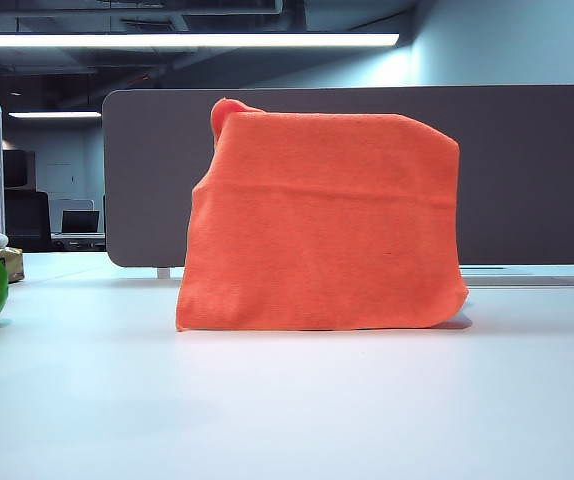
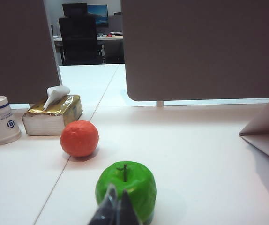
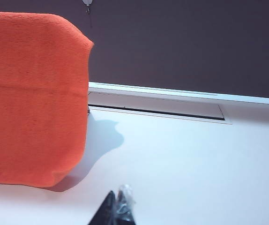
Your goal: Pick up the cloth from the table and use it to cover the mirror.
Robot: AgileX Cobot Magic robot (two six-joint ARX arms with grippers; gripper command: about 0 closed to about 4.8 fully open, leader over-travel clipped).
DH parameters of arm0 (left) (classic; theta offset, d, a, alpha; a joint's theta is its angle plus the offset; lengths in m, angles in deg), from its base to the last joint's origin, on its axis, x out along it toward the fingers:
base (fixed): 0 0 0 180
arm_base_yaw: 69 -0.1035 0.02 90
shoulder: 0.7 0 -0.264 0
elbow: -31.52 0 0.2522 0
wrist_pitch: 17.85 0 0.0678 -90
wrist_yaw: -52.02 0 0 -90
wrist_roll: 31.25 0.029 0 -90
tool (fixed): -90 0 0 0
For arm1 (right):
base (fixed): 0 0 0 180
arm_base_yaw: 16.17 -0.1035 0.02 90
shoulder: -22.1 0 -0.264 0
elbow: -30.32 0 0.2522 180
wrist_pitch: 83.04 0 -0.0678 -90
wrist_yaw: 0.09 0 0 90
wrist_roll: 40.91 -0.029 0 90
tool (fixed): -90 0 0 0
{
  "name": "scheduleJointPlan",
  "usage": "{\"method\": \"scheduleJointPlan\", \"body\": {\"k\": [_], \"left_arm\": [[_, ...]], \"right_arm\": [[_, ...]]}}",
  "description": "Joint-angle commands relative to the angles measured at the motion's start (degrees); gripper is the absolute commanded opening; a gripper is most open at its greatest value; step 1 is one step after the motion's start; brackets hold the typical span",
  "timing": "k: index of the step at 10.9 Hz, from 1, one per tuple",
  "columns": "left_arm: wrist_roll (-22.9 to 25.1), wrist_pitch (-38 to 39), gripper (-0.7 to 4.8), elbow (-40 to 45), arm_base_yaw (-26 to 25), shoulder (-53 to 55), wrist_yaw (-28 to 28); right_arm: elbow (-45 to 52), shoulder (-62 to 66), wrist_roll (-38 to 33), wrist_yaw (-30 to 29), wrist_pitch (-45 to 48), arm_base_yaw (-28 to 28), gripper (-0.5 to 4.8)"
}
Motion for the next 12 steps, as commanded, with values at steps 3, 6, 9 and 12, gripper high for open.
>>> {"method": "scheduleJointPlan", "body": {"k": [3,6,9,12], "left_arm": [[-3.63,-5.03,-0.06,-0.11,-0.28,0.02,8.44],[-2.82,-5.16,-0.06,-0.11,0.81,0.02,6.49],[-2.86,-4.74,-0.06,-0.09,0.81,0.02,5.64],[-2.91,-3.58,-0.06,-0.09,0.81,0.02,4.9]], "right_arm": [[0.15,-0.04,-3.87,-5.31,7.32,-0.57,-0.03],[0.15,-0.04,-0.98,-5.38,8.31,-0.46,-0.03],[0.15,-0.04,5.88,-1.18,7.21,-0.42,-0.03],[0.13,-0.04,5.86,-1.05,10.03,-0.39,-0.03]]}}
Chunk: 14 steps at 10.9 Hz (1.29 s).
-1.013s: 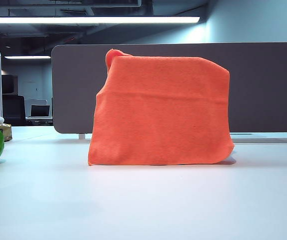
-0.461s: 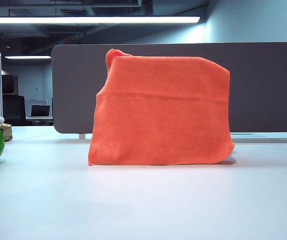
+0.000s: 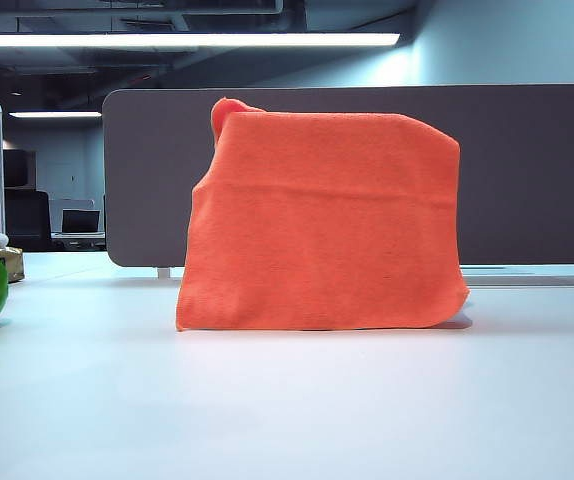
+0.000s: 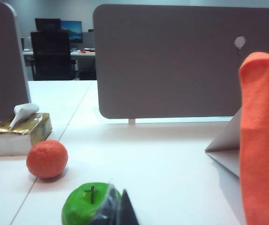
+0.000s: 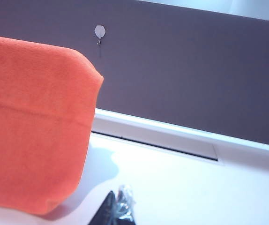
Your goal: Pick up the cloth from the table and use it to cover the mirror.
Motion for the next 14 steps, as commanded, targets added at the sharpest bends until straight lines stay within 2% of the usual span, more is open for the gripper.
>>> {"method": "scheduleJointPlan", "body": {"k": [1,2,5,7,12,14], "left_arm": [[-0.39,0.68,-0.06,-0.07,-0.02,0.02,-0.31],[-0.39,0.66,-0.06,-0.07,-0.02,0.02,-0.31],[-0.37,1.64,-0.06,-0.07,-0.02,0.02,-0.35],[-0.39,1.84,-0.06,-0.07,0.0,0.02,-0.55],[-0.37,2.01,-0.05,-0.07,0.0,0.02,-0.5],[-0.39,5.25,-0.05,-0.07,0.0,0.02,-0.5]], "right_arm": [[-0.11,-0.04,-0.44,1.6,4.24,0.02,-0.03],[-0.39,-0.04,-0.57,1.57,3.21,0.02,-0.03],[-1.27,-0.04,-8.37,7.85,-7.17,1.4,-0.03],[-1.27,-0.04,-10.82,7.72,-7.06,3.63,-0.03],[-1.25,-0.04,-10.82,6.01,-4.28,4.37,-0.01],[-1.25,-0.04,-10.82,6.01,-4.35,4.37,-0.01]]}}
